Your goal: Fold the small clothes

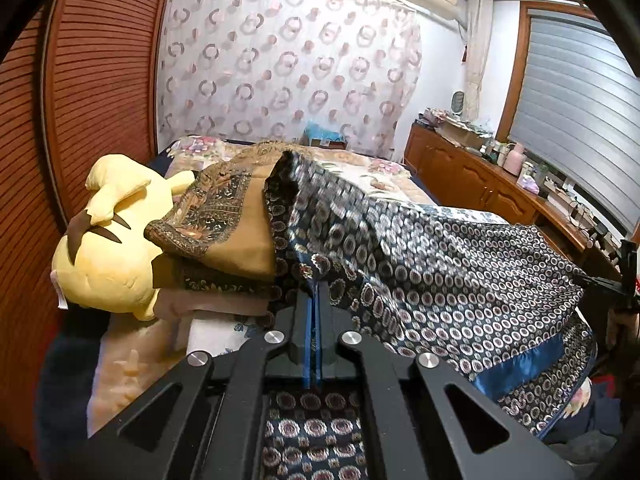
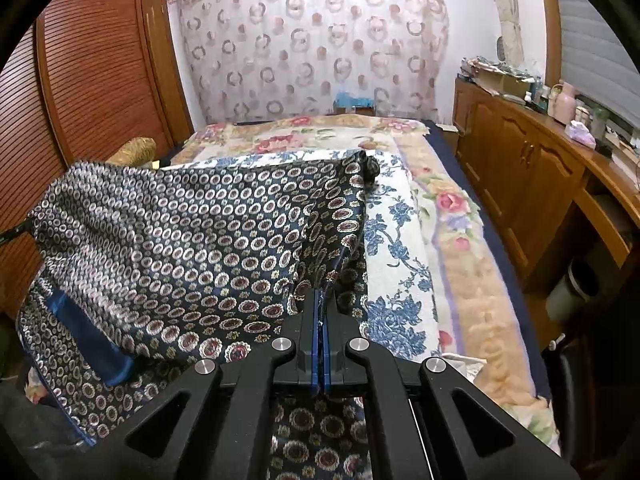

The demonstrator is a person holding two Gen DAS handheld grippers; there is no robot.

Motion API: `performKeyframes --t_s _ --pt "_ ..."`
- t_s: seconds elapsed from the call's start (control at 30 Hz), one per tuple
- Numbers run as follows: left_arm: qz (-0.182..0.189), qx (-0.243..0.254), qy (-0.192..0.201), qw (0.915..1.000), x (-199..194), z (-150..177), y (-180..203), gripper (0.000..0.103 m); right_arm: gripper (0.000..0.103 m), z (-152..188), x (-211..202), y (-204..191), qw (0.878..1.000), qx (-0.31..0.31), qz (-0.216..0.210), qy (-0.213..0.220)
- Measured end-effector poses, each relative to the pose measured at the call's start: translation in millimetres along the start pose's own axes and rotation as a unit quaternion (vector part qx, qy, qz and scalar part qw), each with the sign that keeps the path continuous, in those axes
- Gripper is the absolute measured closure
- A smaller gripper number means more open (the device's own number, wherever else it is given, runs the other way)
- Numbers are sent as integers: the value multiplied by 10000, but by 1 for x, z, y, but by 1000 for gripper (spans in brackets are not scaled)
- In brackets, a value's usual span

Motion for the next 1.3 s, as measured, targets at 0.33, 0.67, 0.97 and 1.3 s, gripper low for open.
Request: performKeyframes --t_s 0.33,0.67,0.97,1.3 --pt "-19 -136 -465 9988 -18 46 1 102 102 15 -23 4 9998 -131 115 -81" --pt "-286 -327 -831 9956 -16 72 -16 102 102 19 -25 4 9989 -210 265 -340" --pt "-470 -196 -597 9969 -21 66 -14 64 89 -2 -34 -3 9975 -385 584 -91" --pt "-500 -203 -633 9965 -11 65 -13 32 51 -24 -44 -44 9970 -606 391 286"
Point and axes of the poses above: each gripper's, at about its wrist camera, not at the fingertips, and x roughly the way its jaws point, y to its right, z to its underside, the point moved 2 cm from there along x, roughly the way its jaws point, and after that the axes turned 11 degrees about z, right-handed, at the moved point
